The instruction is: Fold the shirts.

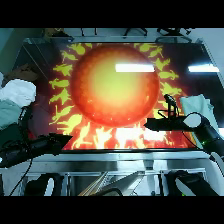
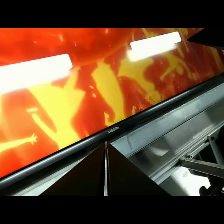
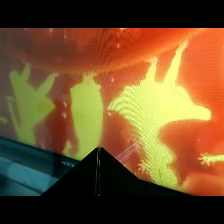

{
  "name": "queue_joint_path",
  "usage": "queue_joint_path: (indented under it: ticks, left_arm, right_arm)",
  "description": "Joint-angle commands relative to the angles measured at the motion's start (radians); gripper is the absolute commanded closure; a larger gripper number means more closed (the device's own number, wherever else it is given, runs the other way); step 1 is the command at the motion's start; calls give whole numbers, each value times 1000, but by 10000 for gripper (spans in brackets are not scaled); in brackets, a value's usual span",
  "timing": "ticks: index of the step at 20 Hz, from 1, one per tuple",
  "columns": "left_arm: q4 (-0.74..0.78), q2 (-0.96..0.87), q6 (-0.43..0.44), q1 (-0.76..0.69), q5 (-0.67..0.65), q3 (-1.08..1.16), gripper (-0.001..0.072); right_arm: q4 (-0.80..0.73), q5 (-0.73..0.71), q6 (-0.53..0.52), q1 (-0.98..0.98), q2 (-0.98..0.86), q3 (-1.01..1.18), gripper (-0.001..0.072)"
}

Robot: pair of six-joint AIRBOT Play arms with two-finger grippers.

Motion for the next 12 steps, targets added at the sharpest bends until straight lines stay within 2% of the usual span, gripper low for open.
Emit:
queue_joint_path:
  ticks: [1, 8, 12]
  left_arm:
    - [0, 1, 1, 0, 0, 0, 684]
    - [10, -5, 1, 0, 4, 3, 684]
    - [237, -161, -17, 0, 5, 163, 684]
  right_arm:
    - [0, 0, 0, 1, 1, -1, 694]
    - [0, 0, 0, 1, 1, -1, 694]
    - [0, 0, 1, 1, 1, -1, 694]
